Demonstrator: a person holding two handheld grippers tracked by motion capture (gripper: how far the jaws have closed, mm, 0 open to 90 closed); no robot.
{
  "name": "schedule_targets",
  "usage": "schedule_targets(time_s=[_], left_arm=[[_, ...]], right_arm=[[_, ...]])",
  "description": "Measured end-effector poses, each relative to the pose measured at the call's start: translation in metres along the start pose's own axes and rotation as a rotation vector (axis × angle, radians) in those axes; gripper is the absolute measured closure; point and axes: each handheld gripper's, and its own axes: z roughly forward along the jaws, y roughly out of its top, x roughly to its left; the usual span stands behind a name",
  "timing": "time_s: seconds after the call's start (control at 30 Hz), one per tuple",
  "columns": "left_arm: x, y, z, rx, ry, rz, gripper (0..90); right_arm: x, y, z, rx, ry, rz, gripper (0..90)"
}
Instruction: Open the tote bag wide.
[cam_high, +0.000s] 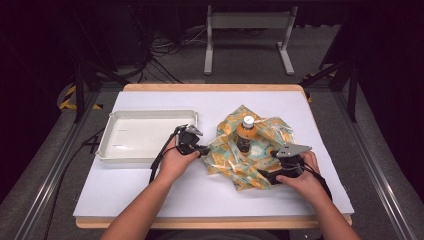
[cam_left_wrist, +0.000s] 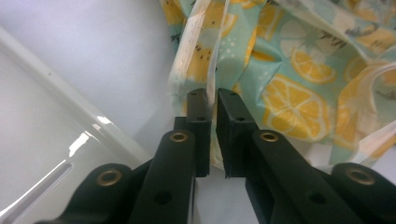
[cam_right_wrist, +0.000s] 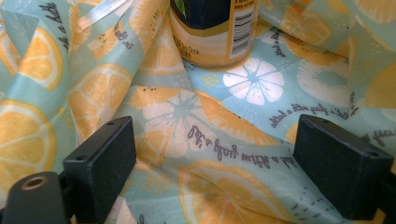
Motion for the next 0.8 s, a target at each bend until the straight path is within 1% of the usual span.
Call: schedule_targets(time_s=[0.03, 0.07, 0.1, 0.13, 0.17, 0.2, 0.23, 0.27, 0.3, 0.33, 0.37, 0.4, 0.43, 0.53, 0.6, 0.63, 0.67, 0.7, 0.77, 0.8], left_arm=[[0.0, 0.0, 0.0, 0.0, 0.0, 0.0, 80.1], [0.0, 0.001, -0.001, -0.009, -0.009, 0.003, 80.1], [-0.001, 0.001, -0.002, -0.021, -0.019, -0.007, 77.0], [-0.002, 0.001, -0.004, -0.032, -0.024, -0.01, 70.3], [-0.003, 0.003, -0.006, -0.049, -0.031, -0.011, 66.0], [-0.004, 0.004, -0.008, -0.061, -0.033, -0.022, 58.9], [-0.004, 0.004, -0.008, -0.061, -0.033, -0.022, 47.7], [-0.005, 0.005, -0.009, -0.085, -0.039, -0.033, 47.7], [-0.006, 0.008, -0.013, -0.121, -0.053, -0.032, 35.6], [-0.008, 0.01, -0.017, -0.143, -0.06, -0.028, 29.7], [-0.009, 0.011, -0.019, -0.157, -0.06, -0.023, 25.7], [-0.012, 0.015, -0.023, -0.185, -0.06, -0.009, 22.6], [-0.014, 0.017, -0.025, -0.199, -0.059, 0.001, 19.2], [-0.021, 0.024, -0.032, -0.231, -0.062, 0.04, 16.3], [-0.027, 0.032, -0.038, -0.27, -0.063, 0.074, 15.2], [-0.027, 0.032, -0.038, -0.27, -0.063, 0.074, 14.2], [-0.03, 0.034, -0.039, -0.286, -0.065, 0.082, 14.2], [-0.032, 0.038, -0.04, -0.302, -0.067, 0.098, 13.9], [-0.036, 0.043, -0.041, -0.318, -0.069, 0.124, 13.5], [-0.037, 0.045, -0.041, -0.327, -0.072, 0.131, 13.5]], right_arm=[[0.0, 0.0, 0.0, 0.0, 0.0, 0.0, 13.9], [0.0, 0.0, 0.0, 0.001, 0.0, 0.0, 14.0], [0.0, 0.0, 0.0, 0.002, 0.0, 0.0, 14.2], [0.001, 0.001, 0.0, -0.002, 0.001, 0.001, 14.4], [0.001, 0.001, 0.0, -0.002, 0.001, -0.001, 14.5], [0.001, 0.002, 0.0, -0.004, 0.002, -0.002, 14.6], [0.002, 0.002, 0.0, -0.005, 0.002, -0.002, 14.8], [0.002, 0.002, 0.0, -0.005, 0.002, -0.002, 14.8], [0.002, 0.003, 0.0, -0.005, 0.002, -0.003, 14.9], [0.002, 0.003, -0.001, -0.011, 0.0, -0.004, 15.1], [0.003, 0.004, -0.002, -0.014, 0.003, -0.004, 15.1], [0.003, 0.005, -0.002, -0.017, 0.004, -0.005, 15.2], [0.003, 0.006, -0.003, -0.028, 0.004, -0.006, 15.2], [0.004, 0.008, -0.005, -0.045, 0.007, -0.001, 15.6], [0.003, 0.008, -0.007, -0.062, 0.016, 0.012, 15.6], [0.003, 0.008, -0.007, -0.062, 0.016, 0.012, 15.6], [0.002, 0.008, -0.008, -0.073, 0.019, 0.02, 15.6], [0.001, 0.009, -0.009, -0.08, 0.018, 0.022, 15.7], [0.001, 0.01, -0.013, -0.112, 0.022, 0.025, 16.1], [0.001, 0.01, -0.013, -0.112, 0.022, 0.025, 16.1]])
